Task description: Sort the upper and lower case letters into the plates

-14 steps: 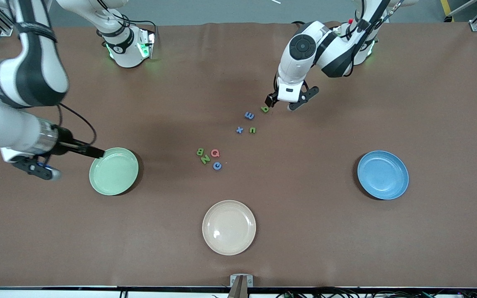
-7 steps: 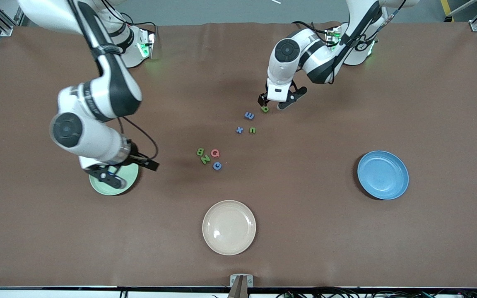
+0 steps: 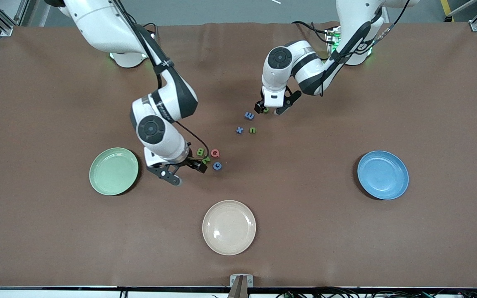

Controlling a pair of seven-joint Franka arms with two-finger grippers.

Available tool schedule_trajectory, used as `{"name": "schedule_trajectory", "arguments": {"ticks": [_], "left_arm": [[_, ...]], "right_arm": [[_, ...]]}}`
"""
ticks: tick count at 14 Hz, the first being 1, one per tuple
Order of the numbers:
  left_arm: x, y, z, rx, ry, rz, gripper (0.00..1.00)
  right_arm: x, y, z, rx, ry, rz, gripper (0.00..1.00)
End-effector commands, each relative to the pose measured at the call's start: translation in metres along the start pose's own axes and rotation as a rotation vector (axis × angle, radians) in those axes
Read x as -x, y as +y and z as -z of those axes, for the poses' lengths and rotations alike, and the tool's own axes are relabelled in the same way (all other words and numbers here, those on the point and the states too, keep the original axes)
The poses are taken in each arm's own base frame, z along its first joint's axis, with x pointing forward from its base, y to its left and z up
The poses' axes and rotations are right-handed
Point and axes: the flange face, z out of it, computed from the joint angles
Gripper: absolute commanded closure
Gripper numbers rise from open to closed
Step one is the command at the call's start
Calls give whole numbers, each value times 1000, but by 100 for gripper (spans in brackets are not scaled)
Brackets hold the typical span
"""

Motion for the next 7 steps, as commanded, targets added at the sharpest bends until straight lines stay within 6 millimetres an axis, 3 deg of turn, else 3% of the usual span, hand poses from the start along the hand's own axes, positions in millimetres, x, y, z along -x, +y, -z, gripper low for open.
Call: {"name": "schedule_trajectory", "arguments": {"ticks": [1,7], "left_arm": [[-3,12,-5,16,14,19,9],[0,12,-27,30,47,33,13]], "right_arm": [[7,-12,-21,2,19,-34,1],[27,-41,-60,37,62,-149,8]]}}
